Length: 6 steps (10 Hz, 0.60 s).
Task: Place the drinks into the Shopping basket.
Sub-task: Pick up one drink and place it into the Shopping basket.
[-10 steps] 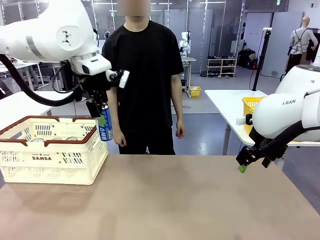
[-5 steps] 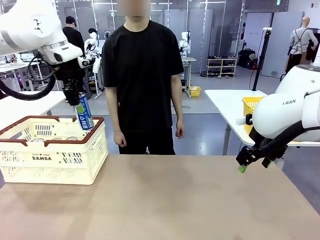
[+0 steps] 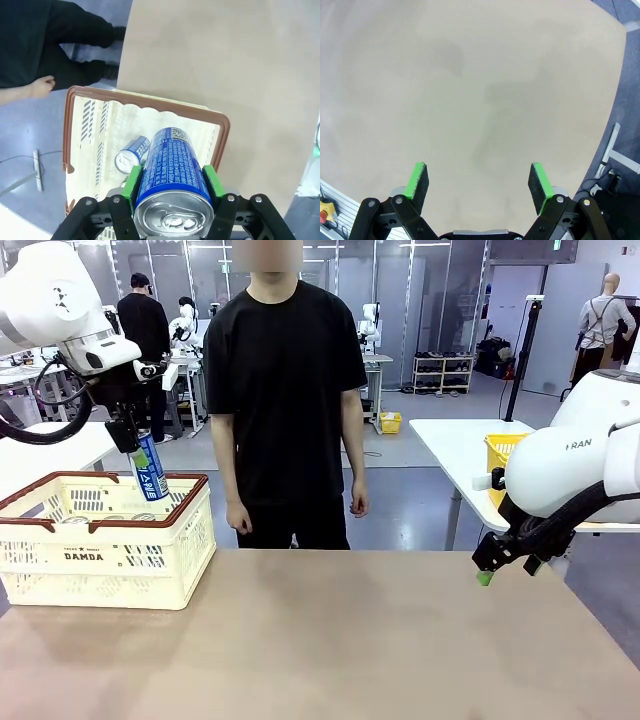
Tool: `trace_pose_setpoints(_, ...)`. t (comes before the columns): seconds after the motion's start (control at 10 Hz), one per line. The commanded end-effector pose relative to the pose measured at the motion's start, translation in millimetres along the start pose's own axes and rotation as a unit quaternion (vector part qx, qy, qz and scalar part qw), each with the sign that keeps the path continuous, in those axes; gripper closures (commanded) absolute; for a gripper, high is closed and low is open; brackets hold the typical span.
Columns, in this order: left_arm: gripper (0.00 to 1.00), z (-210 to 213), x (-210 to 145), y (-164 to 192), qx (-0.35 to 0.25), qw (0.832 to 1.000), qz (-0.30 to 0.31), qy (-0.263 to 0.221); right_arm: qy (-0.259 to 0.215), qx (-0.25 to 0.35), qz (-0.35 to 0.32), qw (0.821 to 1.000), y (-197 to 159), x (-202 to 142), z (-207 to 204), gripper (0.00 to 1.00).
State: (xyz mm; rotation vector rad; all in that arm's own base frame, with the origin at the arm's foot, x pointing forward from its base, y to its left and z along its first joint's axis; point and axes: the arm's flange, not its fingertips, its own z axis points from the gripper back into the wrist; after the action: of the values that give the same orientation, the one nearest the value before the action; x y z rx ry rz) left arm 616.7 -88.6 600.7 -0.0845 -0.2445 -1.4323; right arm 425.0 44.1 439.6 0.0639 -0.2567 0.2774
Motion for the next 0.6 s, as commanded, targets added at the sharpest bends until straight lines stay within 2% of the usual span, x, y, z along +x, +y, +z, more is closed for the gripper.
trace_pose_setpoints(0.0, 0.41, 12, -3, 5, -0.004, 1.0, -0.013, 0.013, -0.002, 0.005, 0.007, 1.0, -1, 0, 0, 0.0)
trace_pose_setpoints(0.3, 0.41, 5, -12, 5, 0.012, 0.999, -0.025, 0.019, -0.002, 0.005, 0.007, 1.0, -1, 0, 0, 0.0)
trace_pose_setpoints(0.5, 0.41, -6, -18, 10, 0.02, 0.999, -0.004, 0.026, -0.002, 0.005, 0.007, 1.0, -1, 0, 0, 0.0)
